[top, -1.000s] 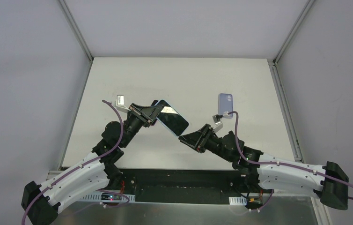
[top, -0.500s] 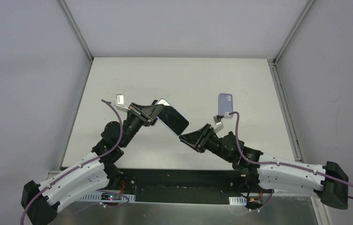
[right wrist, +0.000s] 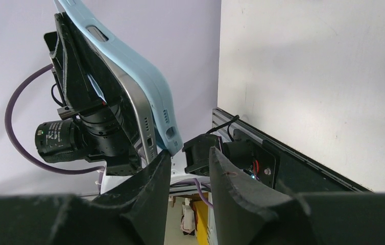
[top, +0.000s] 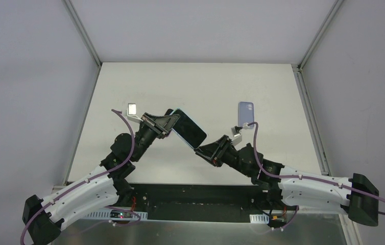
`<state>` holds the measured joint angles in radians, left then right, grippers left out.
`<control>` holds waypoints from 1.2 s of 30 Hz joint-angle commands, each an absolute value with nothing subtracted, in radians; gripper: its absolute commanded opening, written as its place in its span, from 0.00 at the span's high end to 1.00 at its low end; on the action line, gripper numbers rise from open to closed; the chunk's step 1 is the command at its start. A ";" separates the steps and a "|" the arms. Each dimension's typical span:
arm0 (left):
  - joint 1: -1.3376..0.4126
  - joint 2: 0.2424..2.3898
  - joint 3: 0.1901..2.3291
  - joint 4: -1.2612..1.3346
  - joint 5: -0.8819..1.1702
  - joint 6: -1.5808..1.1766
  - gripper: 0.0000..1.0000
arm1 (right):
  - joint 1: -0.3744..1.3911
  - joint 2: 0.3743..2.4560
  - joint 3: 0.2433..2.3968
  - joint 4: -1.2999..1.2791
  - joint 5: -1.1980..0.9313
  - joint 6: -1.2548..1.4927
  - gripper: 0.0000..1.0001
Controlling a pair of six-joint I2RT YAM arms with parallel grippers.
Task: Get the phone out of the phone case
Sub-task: Remove the phone case from the phone.
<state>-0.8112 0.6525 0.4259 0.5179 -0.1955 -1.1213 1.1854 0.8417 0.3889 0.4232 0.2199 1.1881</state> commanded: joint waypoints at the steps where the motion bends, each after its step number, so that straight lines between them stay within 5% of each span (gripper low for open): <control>1: -0.837 0.610 0.473 0.647 -0.155 -1.154 1.00 | 1.181 0.836 0.419 0.480 0.260 1.175 0.64; 17: -0.835 0.607 0.455 0.646 -0.171 -1.159 1.00 | 1.180 0.381 0.415 0.028 0.338 0.914 0.54; 36: -0.836 0.633 0.485 0.646 -0.068 -1.164 1.00 | 1.178 0.428 0.438 0.079 0.351 0.915 0.49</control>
